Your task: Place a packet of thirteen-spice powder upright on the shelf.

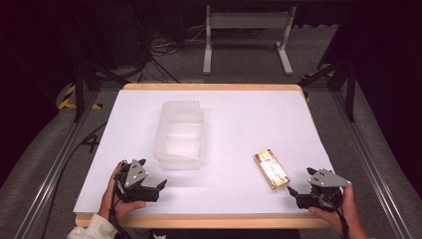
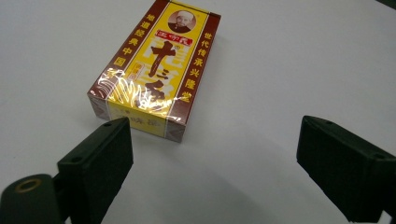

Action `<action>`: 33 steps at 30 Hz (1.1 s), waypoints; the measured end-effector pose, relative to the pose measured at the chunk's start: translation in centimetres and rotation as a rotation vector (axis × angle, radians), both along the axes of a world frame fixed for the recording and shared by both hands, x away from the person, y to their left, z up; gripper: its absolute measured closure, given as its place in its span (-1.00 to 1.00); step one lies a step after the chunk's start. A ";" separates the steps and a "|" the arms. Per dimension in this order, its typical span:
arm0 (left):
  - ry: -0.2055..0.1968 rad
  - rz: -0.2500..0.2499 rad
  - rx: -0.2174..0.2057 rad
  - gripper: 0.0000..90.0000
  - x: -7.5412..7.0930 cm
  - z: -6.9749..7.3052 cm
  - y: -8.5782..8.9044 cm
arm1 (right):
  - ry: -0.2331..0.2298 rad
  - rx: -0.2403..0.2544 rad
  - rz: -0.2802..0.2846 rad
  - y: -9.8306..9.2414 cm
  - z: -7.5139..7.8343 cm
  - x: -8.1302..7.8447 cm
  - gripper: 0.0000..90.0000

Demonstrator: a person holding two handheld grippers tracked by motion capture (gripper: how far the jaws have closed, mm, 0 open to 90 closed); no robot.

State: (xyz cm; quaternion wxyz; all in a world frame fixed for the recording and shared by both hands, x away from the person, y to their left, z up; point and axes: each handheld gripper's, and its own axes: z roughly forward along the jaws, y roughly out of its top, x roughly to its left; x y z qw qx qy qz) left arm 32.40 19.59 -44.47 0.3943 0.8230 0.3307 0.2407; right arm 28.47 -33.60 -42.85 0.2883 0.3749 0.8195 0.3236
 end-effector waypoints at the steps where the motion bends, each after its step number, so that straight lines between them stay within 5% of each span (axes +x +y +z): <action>1: 0.001 -0.001 0.003 -0.91 0.0 0.0 0.0 | 0.000 -0.006 0.000 0.0 -0.1 0.0 -0.73; 8: -0.001 0.003 0.006 -0.91 -0.4 -0.1 0.3 | 0.022 0.016 0.029 0.3 0.1 0.0 -0.74; 15: 0.005 0.029 0.032 -0.91 -0.6 -0.3 0.3 | 0.036 -0.014 0.055 1.3 0.2 1.0 -0.68; 26: 0.016 0.033 0.046 -0.91 -1.0 -0.5 0.6 | 0.110 0.048 0.005 3.8 2.1 4.7 -0.61; 32: 0.022 0.023 0.053 -0.91 -1.1 -0.6 0.4 | 0.150 0.030 0.005 5.6 2.5 6.3 -0.59; 33: 0.024 0.019 0.053 -0.91 -1.1 -0.6 0.4 | 0.186 0.023 0.019 6.0 2.4 6.9 -0.59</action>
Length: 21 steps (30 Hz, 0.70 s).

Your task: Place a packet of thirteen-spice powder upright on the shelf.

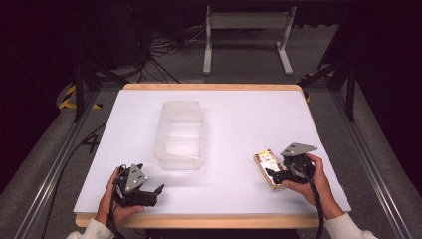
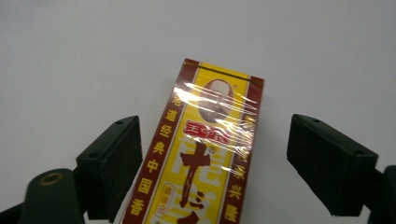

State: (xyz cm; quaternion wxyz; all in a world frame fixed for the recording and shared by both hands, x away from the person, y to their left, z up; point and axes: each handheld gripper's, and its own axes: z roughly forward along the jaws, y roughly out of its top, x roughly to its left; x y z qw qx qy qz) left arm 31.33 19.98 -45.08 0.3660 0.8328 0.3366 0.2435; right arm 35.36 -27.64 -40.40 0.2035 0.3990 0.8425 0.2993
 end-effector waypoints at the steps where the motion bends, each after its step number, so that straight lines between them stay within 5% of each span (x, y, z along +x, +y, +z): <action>1: 0.000 -0.003 -0.002 -0.91 0.0 0.0 0.0 | 0.019 -0.009 -0.002 0.3 0.0 0.4 -0.58; 13: 0.004 -0.023 -0.002 -0.91 -0.1 0.0 -0.2 | 0.160 -0.048 -0.116 2.7 -0.3 4.7 -0.57; 21: 0.004 -0.031 -0.006 -0.91 -0.1 -0.1 -0.1 | 0.260 -0.077 -0.128 3.7 -1.1 6.2 -0.58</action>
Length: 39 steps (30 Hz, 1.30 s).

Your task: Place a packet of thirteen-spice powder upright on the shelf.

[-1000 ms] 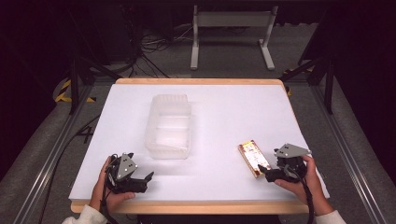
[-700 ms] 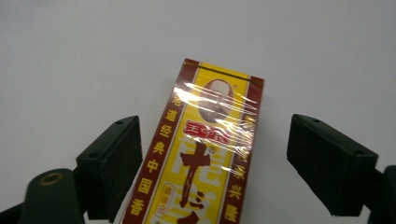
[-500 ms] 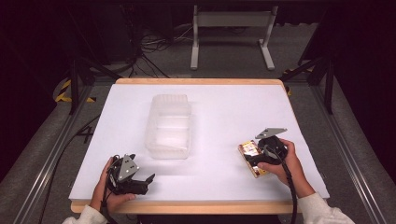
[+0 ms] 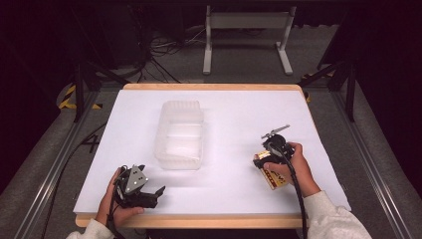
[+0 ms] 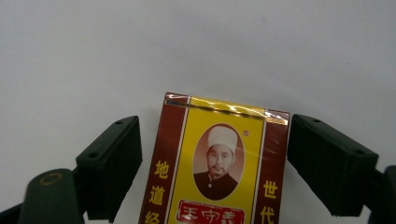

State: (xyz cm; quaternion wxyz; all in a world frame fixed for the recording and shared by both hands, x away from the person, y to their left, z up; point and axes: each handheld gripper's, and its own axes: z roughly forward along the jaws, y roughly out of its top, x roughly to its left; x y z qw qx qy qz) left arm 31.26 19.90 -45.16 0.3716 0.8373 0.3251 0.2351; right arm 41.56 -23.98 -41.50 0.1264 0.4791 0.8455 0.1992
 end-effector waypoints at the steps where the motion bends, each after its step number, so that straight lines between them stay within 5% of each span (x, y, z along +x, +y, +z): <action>1: 0.001 0.002 -0.002 -0.91 0.0 0.0 0.0 | 0.007 -0.007 -0.001 0.1 -0.1 0.2 -0.58; 12: 0.009 -0.004 0.007 -0.91 0.1 -0.1 -0.1 | -0.013 -0.037 -0.002 0.7 -0.4 0.5 -0.35; 19: 0.013 -0.008 0.008 -0.91 0.1 -0.1 0.0 | -0.137 0.033 -0.001 -0.2 1.9 -1.4 -0.32; 39: 0.010 -0.005 0.006 -0.91 0.0 0.0 0.0 | -0.339 0.172 0.025 -0.4 5.8 -4.1 -0.27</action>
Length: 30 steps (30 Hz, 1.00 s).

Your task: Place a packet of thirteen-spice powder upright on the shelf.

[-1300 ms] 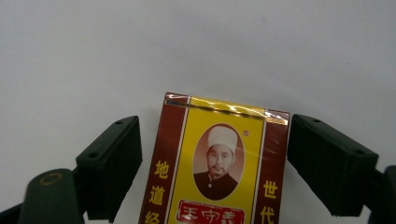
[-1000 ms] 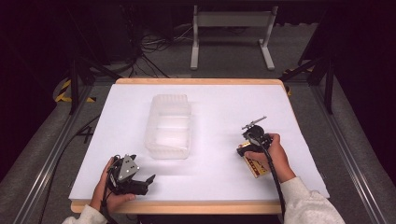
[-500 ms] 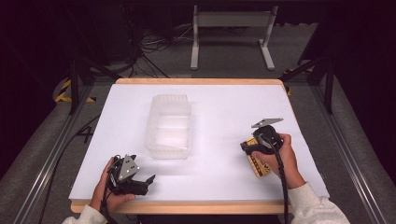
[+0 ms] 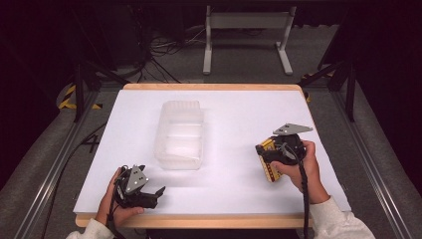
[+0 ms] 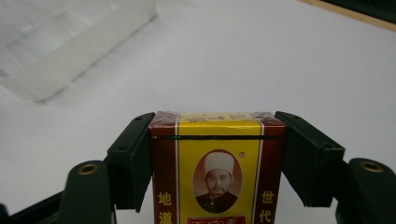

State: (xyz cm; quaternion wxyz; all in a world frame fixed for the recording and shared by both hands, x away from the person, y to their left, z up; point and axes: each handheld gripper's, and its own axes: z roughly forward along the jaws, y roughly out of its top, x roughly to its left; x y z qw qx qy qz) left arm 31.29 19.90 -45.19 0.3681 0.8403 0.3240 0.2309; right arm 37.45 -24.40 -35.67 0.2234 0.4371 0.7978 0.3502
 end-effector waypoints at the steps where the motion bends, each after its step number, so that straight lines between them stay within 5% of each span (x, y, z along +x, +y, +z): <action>1: 0.000 0.001 0.001 -0.91 0.0 0.0 0.0 | -0.010 0.010 -0.004 0.1 0.1 0.0 -0.27; 22: -0.006 0.008 -0.017 -0.91 0.0 0.1 0.2 | -0.178 0.088 0.000 4.0 0.7 1.3 -0.27; 30: -0.001 0.001 -0.025 -0.91 0.0 0.1 0.2 | -0.209 0.095 0.054 6.7 1.3 2.2 -0.27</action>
